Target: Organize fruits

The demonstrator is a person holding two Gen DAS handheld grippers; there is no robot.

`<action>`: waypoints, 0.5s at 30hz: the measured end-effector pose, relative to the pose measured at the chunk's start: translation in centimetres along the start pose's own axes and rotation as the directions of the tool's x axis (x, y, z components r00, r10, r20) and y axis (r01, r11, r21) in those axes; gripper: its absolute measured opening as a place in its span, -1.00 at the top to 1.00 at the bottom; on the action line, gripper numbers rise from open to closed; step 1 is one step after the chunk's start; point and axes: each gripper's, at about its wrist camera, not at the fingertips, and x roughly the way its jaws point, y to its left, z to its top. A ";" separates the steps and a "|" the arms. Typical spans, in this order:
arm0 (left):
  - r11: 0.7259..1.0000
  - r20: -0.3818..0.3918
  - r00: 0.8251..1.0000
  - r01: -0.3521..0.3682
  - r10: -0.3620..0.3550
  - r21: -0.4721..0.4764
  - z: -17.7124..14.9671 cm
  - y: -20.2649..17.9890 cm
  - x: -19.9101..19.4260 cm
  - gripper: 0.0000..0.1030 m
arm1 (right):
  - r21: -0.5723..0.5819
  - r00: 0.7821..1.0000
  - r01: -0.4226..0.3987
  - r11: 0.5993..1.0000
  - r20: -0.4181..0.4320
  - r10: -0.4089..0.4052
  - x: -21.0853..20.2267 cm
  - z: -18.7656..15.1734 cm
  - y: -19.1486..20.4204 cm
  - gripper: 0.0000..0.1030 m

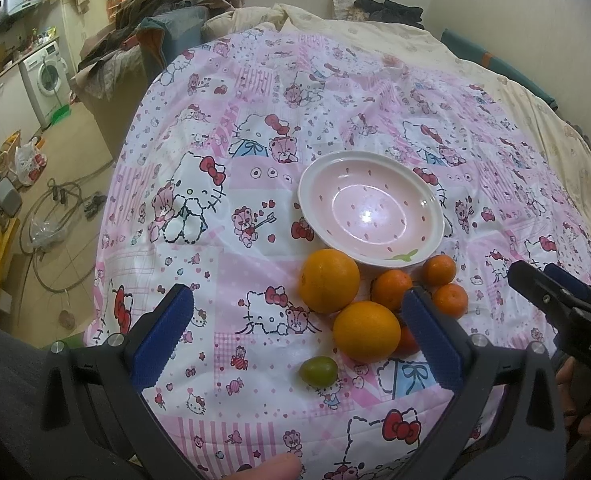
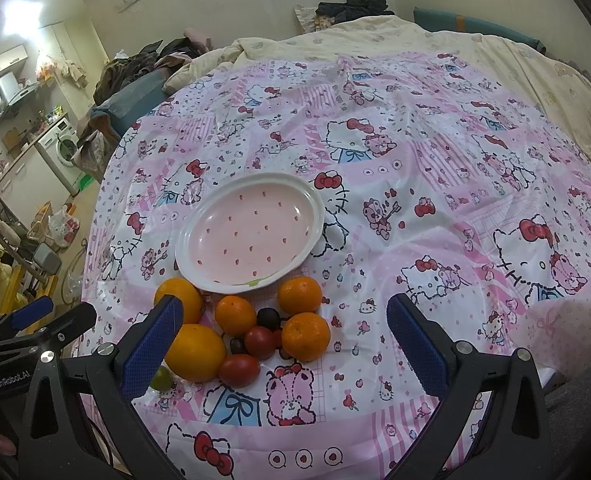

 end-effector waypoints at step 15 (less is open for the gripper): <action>1.000 0.002 1.000 -0.005 0.005 -0.003 -0.3 0.2 0.0 -1.00 | 0.001 1.000 -0.008 1.000 -0.011 0.008 0.2 -0.4 -0.1 -1.00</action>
